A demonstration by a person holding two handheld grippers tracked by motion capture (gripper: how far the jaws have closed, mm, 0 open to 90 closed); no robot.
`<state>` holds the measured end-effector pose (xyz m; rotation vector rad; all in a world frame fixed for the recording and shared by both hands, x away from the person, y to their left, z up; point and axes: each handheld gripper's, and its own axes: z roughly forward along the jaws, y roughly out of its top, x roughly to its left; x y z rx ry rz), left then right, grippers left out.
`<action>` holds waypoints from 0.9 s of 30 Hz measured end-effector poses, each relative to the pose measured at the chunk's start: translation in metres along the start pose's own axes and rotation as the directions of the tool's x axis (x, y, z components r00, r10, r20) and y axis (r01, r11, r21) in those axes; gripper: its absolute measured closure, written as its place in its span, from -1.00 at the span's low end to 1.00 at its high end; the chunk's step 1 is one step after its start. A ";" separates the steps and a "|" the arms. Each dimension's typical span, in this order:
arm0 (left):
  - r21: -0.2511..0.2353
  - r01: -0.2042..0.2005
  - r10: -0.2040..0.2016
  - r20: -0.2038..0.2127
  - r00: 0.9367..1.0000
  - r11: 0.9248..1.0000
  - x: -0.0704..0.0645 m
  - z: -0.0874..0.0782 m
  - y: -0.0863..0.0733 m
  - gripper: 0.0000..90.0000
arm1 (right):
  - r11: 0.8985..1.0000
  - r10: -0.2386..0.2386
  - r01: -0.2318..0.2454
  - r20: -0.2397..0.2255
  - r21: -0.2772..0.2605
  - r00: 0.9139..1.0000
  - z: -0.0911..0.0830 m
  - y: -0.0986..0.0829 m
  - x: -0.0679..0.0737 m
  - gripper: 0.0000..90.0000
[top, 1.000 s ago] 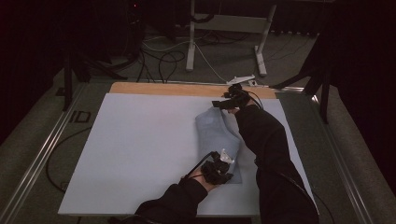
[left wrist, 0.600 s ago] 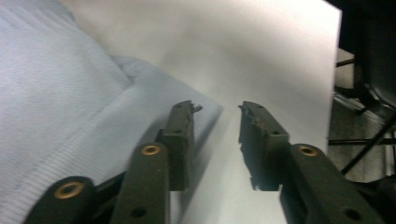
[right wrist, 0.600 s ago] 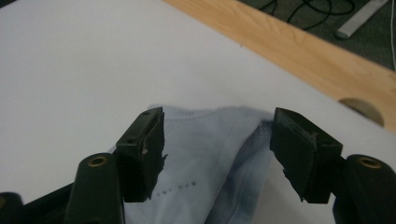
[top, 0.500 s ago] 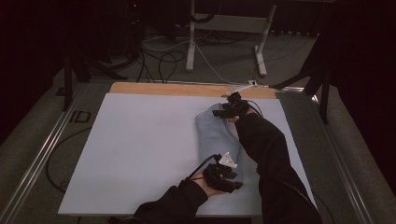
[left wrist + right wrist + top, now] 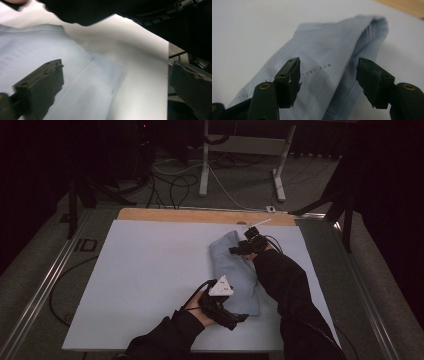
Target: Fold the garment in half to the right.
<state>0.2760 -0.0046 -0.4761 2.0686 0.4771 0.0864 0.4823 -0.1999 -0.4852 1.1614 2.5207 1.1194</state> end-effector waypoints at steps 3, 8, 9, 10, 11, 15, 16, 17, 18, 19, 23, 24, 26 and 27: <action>-0.035 0.003 -0.003 -0.005 1.000 0.999 0.006 -0.013 -0.002 -1.00 | 1.000 0.021 -0.021 -0.006 0.000 1.000 0.001 -0.002 -0.001 -0.07; -0.063 -0.001 -0.002 -0.045 0.999 0.998 0.015 -0.034 -0.008 -1.00 | 0.999 0.024 -0.023 -0.027 0.025 0.999 0.003 -0.006 0.000 0.35; -0.065 0.003 -0.006 -0.048 0.999 0.998 0.017 -0.037 -0.010 -1.00 | 1.000 0.014 -0.014 -0.019 0.025 1.000 0.003 -0.006 0.001 0.43; -0.069 0.009 -0.012 -0.048 0.999 0.998 0.020 -0.042 -0.012 -1.00 | 1.000 0.011 -0.010 -0.007 0.028 1.000 0.003 -0.006 0.001 0.57; -0.066 0.013 -0.016 -0.056 0.998 0.998 0.022 -0.046 -0.013 -1.00 | 0.999 0.004 -0.005 0.013 0.032 1.000 0.003 -0.006 0.002 0.77; -0.074 0.029 -0.035 -0.084 0.996 0.997 0.029 -0.062 -0.023 -1.00 | 1.000 -0.015 0.016 0.044 -0.011 0.999 -0.006 -0.003 0.006 0.93; -0.080 0.031 -0.038 -0.097 0.995 0.996 0.031 -0.067 -0.026 -1.00 | 1.000 -0.023 0.024 0.048 -0.018 0.999 -0.008 -0.002 0.005 0.93; -0.079 0.030 -0.039 -0.111 0.993 0.996 0.033 -0.072 -0.029 -1.00 | 0.999 -0.021 0.022 0.047 -0.023 0.999 -0.011 -0.001 0.005 0.93; -0.083 0.031 -0.041 -0.123 0.992 0.996 0.034 -0.076 -0.032 -1.00 | 0.999 -0.019 0.021 0.054 -0.025 0.998 -0.013 -0.001 0.005 0.93; -0.091 0.034 -0.045 -0.133 0.990 0.995 0.036 -0.080 -0.035 -1.00 | 1.000 -0.015 0.016 0.060 -0.025 0.998 -0.013 -0.002 0.003 0.93; -0.097 0.045 -0.061 -0.170 0.984 0.994 0.044 -0.094 -0.049 -1.00 | 1.000 0.002 -0.001 0.053 -0.024 0.999 -0.010 -0.008 -0.001 0.93; -0.096 0.048 -0.064 -0.179 0.982 0.994 0.045 -0.097 -0.052 -1.00 | 1.000 0.008 -0.006 0.051 -0.026 0.999 -0.008 -0.010 -0.001 0.93; -0.090 0.054 -0.070 -0.186 0.980 0.994 0.049 -0.101 -0.060 -1.00 | 1.000 0.008 -0.007 0.058 -0.017 0.998 -0.002 -0.013 -0.002 0.93; -0.090 0.055 -0.072 -0.191 0.979 0.994 0.050 -0.103 -0.063 -1.00 | 1.000 0.003 -0.003 0.066 -0.008 0.998 0.001 -0.014 -0.003 0.93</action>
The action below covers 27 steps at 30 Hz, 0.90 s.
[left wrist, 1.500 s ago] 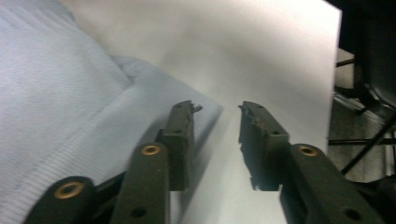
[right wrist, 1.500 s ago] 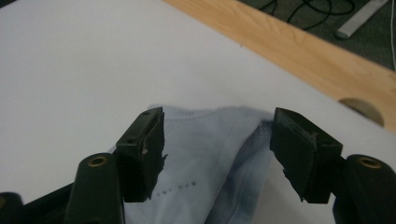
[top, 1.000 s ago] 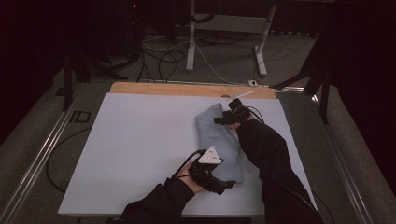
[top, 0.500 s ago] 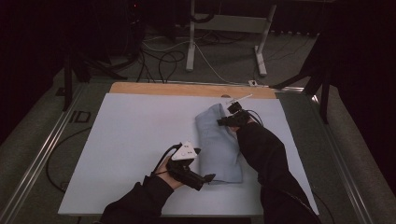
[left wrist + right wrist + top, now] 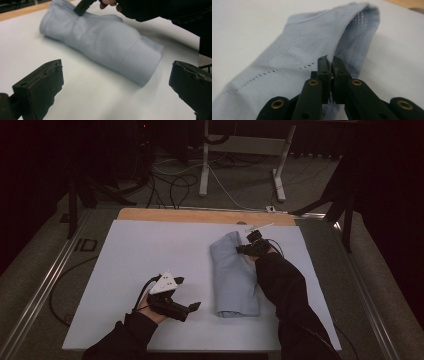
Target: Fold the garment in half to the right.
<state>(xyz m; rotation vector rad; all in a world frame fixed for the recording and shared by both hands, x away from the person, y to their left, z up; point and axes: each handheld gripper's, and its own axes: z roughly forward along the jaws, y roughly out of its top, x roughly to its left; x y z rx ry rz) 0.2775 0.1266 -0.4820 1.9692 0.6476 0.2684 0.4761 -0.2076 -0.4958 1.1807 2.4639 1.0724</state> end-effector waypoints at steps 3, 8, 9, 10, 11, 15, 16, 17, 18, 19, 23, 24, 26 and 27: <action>-0.011 -0.018 0.018 -0.005 1.000 1.000 0.005 -0.006 -0.009 -1.00 | 1.000 0.002 -0.002 0.020 0.011 1.000 0.007 -0.004 -0.001 0.93; -0.024 -0.046 0.045 -0.044 0.998 0.999 0.007 -0.014 -0.021 -1.00 | 1.000 -0.012 0.011 0.050 0.018 0.999 0.011 -0.007 -0.002 0.93; -0.023 -0.039 0.038 -0.047 0.998 0.999 0.009 -0.016 -0.023 -1.00 | 1.000 -0.015 0.014 0.052 0.024 0.999 0.012 -0.008 -0.003 0.93; -0.026 -0.034 0.033 -0.052 0.998 0.999 0.010 -0.017 -0.025 -1.00 | 0.999 -0.022 0.020 0.062 0.033 0.998 0.013 -0.008 -0.003 0.92; -0.021 -0.030 0.028 -0.059 0.998 0.999 0.012 -0.018 -0.028 -1.00 | 0.999 -0.030 0.027 0.079 0.039 0.996 0.013 -0.009 -0.003 0.92; -0.021 -0.006 0.004 -0.082 0.997 1.000 0.018 -0.024 -0.036 -1.00 | 0.998 -0.030 0.026 0.080 0.053 0.996 0.019 -0.015 -0.003 0.91; -0.019 -0.003 0.001 -0.086 0.996 1.000 0.019 -0.026 -0.037 -1.00 | 0.999 -0.020 0.017 0.076 0.041 0.997 0.019 -0.017 -0.003 0.91; -0.021 0.003 -0.005 -0.093 0.996 1.000 0.020 -0.027 -0.039 -1.00 | 0.999 -0.009 0.006 0.069 0.037 0.998 0.019 -0.017 -0.004 0.91; -0.023 0.008 -0.010 -0.097 0.995 1.000 0.022 -0.029 -0.039 -1.00 | 0.999 -0.002 0.000 0.066 0.033 0.998 0.019 -0.018 -0.005 0.91; -0.028 0.009 -0.012 -0.097 0.995 1.000 0.022 -0.030 -0.040 -1.00 | 0.999 -0.001 -0.001 0.066 0.032 0.998 0.019 -0.018 -0.005 0.91; -0.036 0.010 -0.014 -0.115 0.993 0.999 0.026 -0.035 -0.042 -1.00 | 0.999 -0.006 0.003 0.075 0.042 0.997 0.019 -0.016 -0.004 0.84; -0.036 0.013 -0.018 -0.118 0.993 0.999 0.026 -0.037 -0.043 -1.00 | 0.999 -0.008 0.004 0.083 0.046 0.997 0.019 -0.015 -0.004 0.80; -0.043 0.022 -0.027 -0.125 0.992 0.999 0.028 -0.039 -0.047 -1.00 | 0.999 0.001 -0.004 0.069 0.040 0.998 0.017 -0.014 -0.004 0.61; -0.044 0.029 -0.034 -0.128 0.991 0.999 0.028 -0.040 -0.049 -1.00 | 0.999 0.011 -0.013 0.068 0.033 0.998 0.015 -0.013 -0.004 0.57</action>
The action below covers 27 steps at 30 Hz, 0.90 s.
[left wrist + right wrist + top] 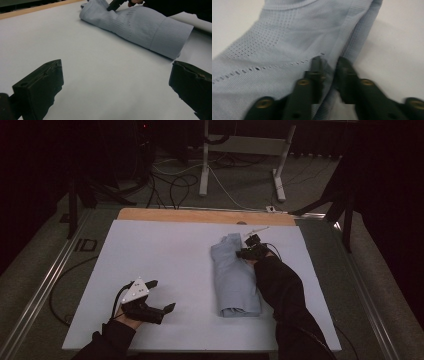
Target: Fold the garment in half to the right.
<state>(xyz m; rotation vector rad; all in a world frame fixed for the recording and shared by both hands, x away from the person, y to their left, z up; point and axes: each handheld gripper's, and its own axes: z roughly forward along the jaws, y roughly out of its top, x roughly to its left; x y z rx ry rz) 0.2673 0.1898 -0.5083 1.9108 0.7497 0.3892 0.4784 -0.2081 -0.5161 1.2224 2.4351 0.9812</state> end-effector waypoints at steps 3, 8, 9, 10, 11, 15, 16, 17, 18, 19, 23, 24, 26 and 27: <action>-0.005 0.016 -0.016 -0.002 1.000 1.000 0.002 -0.002 -0.005 -1.00 | 1.000 -0.009 0.009 0.000 -0.021 1.000 -0.005 0.004 0.003 0.39; -0.003 -0.006 0.006 0.004 1.000 1.000 0.000 -0.006 -0.007 -1.00 | 0.998 -0.027 0.026 -0.015 -0.052 1.000 -0.016 0.011 0.010 0.03; -0.006 -0.013 0.013 0.002 1.000 1.000 0.000 -0.007 -0.007 -1.00 | 0.998 -0.037 0.036 -0.019 -0.056 0.999 -0.018 0.012 0.012 -0.06; -0.007 -0.011 0.011 0.000 1.000 1.000 0.000 -0.008 -0.007 -1.00 | 0.997 -0.047 0.046 -0.023 -0.058 0.999 -0.019 0.013 0.015 -0.15; -0.009 -0.006 0.006 0.001 1.000 1.000 0.001 -0.009 -0.006 -1.00 | 0.997 -0.049 0.047 -0.021 -0.067 0.999 -0.021 0.015 0.017 -0.28; -0.013 -0.004 0.004 0.000 1.000 1.000 0.002 -0.012 -0.006 -1.00 | 0.993 -0.039 0.031 -0.076 -0.112 0.996 -0.028 0.019 0.020 -0.60; -0.015 -0.006 0.006 0.000 1.000 1.000 0.003 -0.012 -0.007 -1.00 | 0.993 -0.040 0.030 -0.084 -0.115 0.996 -0.029 0.020 0.021 -0.61; -0.016 -0.006 0.006 0.000 1.000 1.000 0.003 -0.013 -0.007 -1.00 | 0.993 -0.035 0.024 -0.092 -0.118 0.995 -0.030 0.020 0.022 -0.64; -0.016 -0.006 0.006 0.003 1.000 1.000 0.003 -0.014 -0.007 -1.00 | 0.992 -0.030 0.016 -0.106 -0.126 0.994 -0.031 0.021 0.022 -0.69; -0.014 -0.007 0.007 0.006 1.000 1.000 0.004 -0.014 -0.007 -1.00 | 0.991 -0.034 0.020 -0.107 -0.136 0.994 -0.032 0.022 0.023 -0.69; -0.011 -0.001 0.001 0.017 1.000 1.000 0.007 -0.016 -0.006 -1.00 | 0.987 -0.057 0.040 -0.106 -0.154 0.993 -0.035 0.023 0.027 -0.69; -0.016 0.002 -0.002 0.020 1.000 1.000 0.007 -0.017 -0.006 -1.00 | 0.988 -0.057 0.040 -0.113 -0.151 0.992 -0.036 0.023 0.029 -0.69; -0.016 -0.004 0.004 0.018 1.000 1.000 0.008 -0.018 -0.006 -1.00 | 0.987 -0.070 0.053 -0.113 -0.154 0.991 -0.037 0.023 0.033 -0.68; -0.016 -0.004 0.004 0.016 1.000 1.000 0.008 -0.019 -0.007 -1.00 | 0.986 -0.071 0.052 -0.119 -0.157 0.990 -0.038 0.022 0.035 -0.68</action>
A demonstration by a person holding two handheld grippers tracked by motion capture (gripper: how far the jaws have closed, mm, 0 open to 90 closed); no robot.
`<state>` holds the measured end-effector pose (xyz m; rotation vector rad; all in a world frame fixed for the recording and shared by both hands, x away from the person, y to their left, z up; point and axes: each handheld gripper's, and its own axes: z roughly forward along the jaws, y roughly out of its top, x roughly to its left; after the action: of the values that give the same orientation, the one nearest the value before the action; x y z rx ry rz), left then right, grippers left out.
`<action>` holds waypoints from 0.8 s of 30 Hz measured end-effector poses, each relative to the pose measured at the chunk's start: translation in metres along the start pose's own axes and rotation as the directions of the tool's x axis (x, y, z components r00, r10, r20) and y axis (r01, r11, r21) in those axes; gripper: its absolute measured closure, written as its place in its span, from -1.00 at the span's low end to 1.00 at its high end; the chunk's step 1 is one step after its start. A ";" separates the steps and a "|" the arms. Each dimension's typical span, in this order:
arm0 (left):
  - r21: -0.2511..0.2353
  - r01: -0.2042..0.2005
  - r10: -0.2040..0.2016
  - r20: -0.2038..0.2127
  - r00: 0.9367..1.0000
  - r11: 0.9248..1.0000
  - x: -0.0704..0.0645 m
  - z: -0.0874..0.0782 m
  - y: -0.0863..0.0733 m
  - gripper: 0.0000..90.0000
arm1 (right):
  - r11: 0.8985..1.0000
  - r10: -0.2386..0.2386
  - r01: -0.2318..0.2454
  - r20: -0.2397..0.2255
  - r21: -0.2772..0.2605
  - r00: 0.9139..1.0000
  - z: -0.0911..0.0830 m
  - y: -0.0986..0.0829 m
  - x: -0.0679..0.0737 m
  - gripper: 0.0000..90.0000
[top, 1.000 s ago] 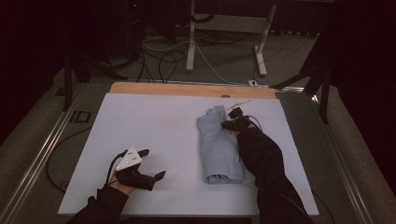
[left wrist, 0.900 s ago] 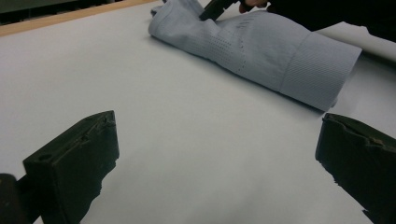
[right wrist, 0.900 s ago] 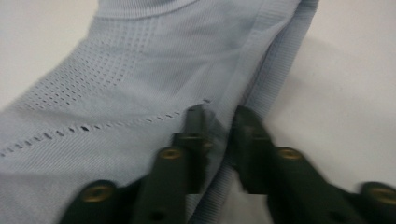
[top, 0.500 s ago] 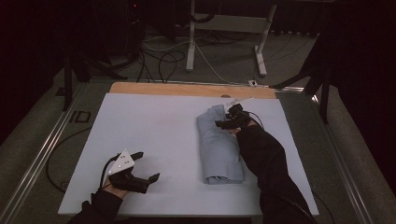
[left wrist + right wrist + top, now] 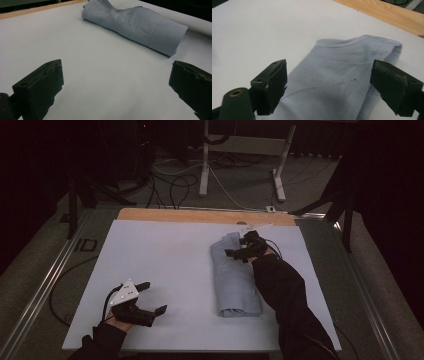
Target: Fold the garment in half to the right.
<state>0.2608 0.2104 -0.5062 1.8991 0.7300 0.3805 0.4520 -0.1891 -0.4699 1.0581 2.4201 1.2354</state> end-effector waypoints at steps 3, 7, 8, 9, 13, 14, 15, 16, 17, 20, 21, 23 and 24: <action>-0.009 0.004 -0.004 0.001 1.000 1.000 0.001 -0.002 -0.001 -1.00 | 1.000 0.001 -0.001 -0.015 -0.020 1.000 -0.003 0.000 0.009 -0.70; -0.006 0.005 -0.005 0.000 1.000 1.000 0.002 -0.003 -0.002 -1.00 | 0.999 -0.012 0.010 -0.042 -0.050 0.999 -0.008 0.003 0.021 -0.70; -0.006 0.005 -0.005 -0.002 1.000 1.000 0.002 -0.004 -0.003 -1.00 | 0.998 -0.021 0.018 -0.042 -0.052 0.999 -0.009 0.004 0.023 -0.67; -0.007 0.006 -0.006 -0.002 1.000 1.000 0.002 -0.005 -0.004 -1.00 | 0.998 -0.041 0.039 -0.031 -0.057 0.999 -0.010 0.005 0.025 -0.44; -0.012 0.017 -0.017 -0.002 1.000 1.000 0.001 -0.008 -0.008 -1.00 | 0.993 -0.062 0.063 0.007 -0.098 0.998 -0.012 0.005 0.026 0.33; -0.009 0.014 -0.014 -0.002 1.000 1.000 0.000 -0.009 -0.009 -1.00 | 0.993 -0.056 0.057 0.015 -0.100 0.998 -0.011 0.004 0.025 0.38; -0.006 0.009 -0.009 -0.003 1.000 1.000 -0.001 -0.009 -0.010 -1.00 | 0.994 -0.051 0.053 0.021 -0.097 0.998 -0.009 0.004 0.023 0.54; -0.004 0.006 -0.006 -0.006 1.000 1.000 -0.001 -0.009 -0.011 -1.00 | 0.995 -0.047 0.049 0.026 -0.086 0.999 -0.007 0.003 0.022 0.69; -0.002 0.008 -0.008 -0.005 1.000 1.000 -0.001 -0.009 -0.012 -1.00 | 0.996 -0.048 0.051 0.042 -0.073 0.998 -0.004 0.002 0.019 0.76; -0.010 0.015 -0.015 -0.007 1.000 1.000 0.000 -0.008 -0.012 -1.00 | 0.998 -0.051 0.054 0.092 -0.033 0.994 0.008 0.003 0.006 1.00; -0.012 0.019 -0.019 -0.007 1.000 1.000 0.000 -0.007 -0.012 -1.00 | 0.999 -0.045 0.048 0.101 -0.024 0.994 0.012 0.005 0.001 1.00; -0.009 0.021 -0.021 0.002 1.000 1.000 -0.001 -0.005 -0.012 -1.00 | 0.999 -0.049 0.049 0.121 0.000 0.992 0.021 0.008 -0.007 1.00; -0.006 0.015 -0.015 0.002 1.000 1.000 -0.001 -0.004 -0.012 -1.00 | 0.999 -0.052 0.051 0.137 0.015 0.989 0.027 0.009 -0.010 1.00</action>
<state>0.2539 0.2158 -0.5148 1.8866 0.7407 0.3704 0.4769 -0.1762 -0.4810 1.0411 2.3383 1.0955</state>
